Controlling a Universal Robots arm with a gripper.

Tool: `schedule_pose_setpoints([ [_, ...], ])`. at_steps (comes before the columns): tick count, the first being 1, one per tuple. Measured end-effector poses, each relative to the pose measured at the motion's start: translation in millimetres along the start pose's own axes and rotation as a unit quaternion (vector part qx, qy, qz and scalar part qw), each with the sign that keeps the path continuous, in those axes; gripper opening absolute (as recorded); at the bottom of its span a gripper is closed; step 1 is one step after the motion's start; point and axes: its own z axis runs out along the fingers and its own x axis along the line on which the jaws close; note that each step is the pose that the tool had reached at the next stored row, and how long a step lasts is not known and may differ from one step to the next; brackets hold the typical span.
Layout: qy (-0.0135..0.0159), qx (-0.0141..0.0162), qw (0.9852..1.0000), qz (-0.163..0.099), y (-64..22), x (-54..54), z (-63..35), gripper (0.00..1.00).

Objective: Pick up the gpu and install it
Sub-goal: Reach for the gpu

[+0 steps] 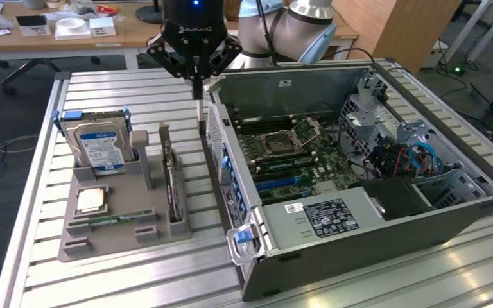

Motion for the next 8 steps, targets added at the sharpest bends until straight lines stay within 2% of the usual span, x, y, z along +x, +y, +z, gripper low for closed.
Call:
schedule_pose_setpoints([
  [8,0.0,0.0,1.0,0.0,-1.3,16.7,-0.2,0.11],
])
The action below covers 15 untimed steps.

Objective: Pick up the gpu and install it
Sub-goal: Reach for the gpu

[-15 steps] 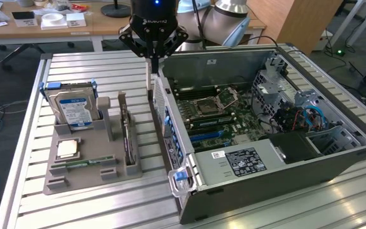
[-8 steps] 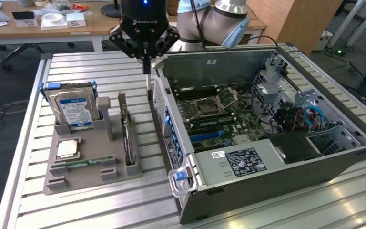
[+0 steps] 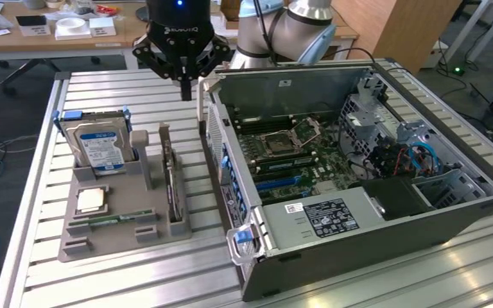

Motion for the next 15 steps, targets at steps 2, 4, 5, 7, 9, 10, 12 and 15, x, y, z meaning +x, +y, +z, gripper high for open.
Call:
schedule_pose_setpoints([
  [2,0.0,0.0,1.0,0.0,-0.3,3.3,0.0,0.11],
  [4,0.0,0.0,1.0,0.0,-0.5,7.0,0.0,0.11],
  [5,0.0,0.0,1.0,0.0,-0.7,9.0,0.0,0.11],
  [7,0.0,0.0,1.0,0.0,-1.0,13.3,0.0,0.11],
  [9,0.0,0.0,1.0,0.0,-1.3,17.5,0.0,0.11],
  [10,0.0,0.0,1.0,0.0,-1.5,19.4,0.1,0.11],
  [12,0.0,0.0,1.0,0.0,-1.8,23.0,0.1,0.11],
  [15,0.0,0.0,1.0,0.0,-2.0,26.8,0.2,0.11],
])
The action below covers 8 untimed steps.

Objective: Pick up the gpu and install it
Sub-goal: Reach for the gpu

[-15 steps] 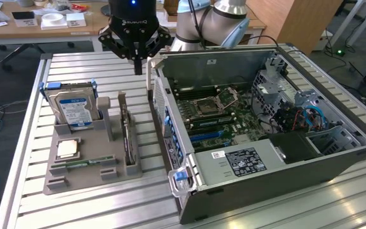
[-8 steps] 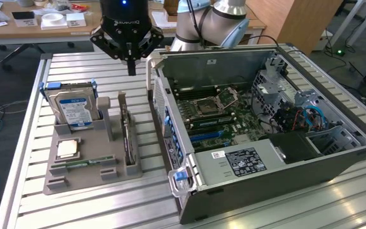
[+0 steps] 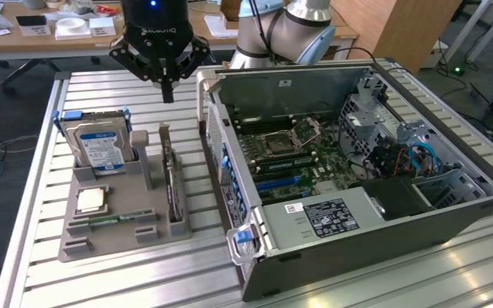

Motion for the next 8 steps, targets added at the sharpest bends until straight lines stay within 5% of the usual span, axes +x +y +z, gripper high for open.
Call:
schedule_pose_setpoints([
  [8,0.0,0.0,1.0,0.0,-0.6,8.6,0.2,0.11],
])
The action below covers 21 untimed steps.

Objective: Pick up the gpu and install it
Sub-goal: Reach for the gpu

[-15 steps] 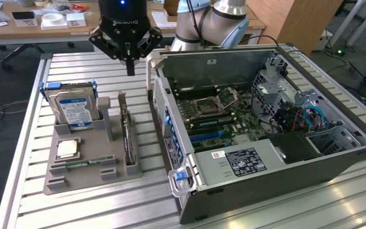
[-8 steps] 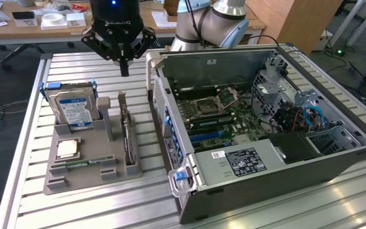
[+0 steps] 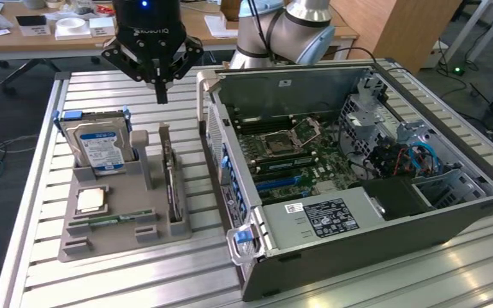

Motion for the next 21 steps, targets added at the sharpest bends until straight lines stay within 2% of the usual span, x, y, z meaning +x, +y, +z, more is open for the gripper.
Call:
schedule_pose_setpoints([
  [8,0.0,0.0,1.0,0.0,-0.3,3.9,0.1,0.11],
  [21,0.0,0.0,1.0,0.0,-0.8,4.1,0.1,0.11],
])
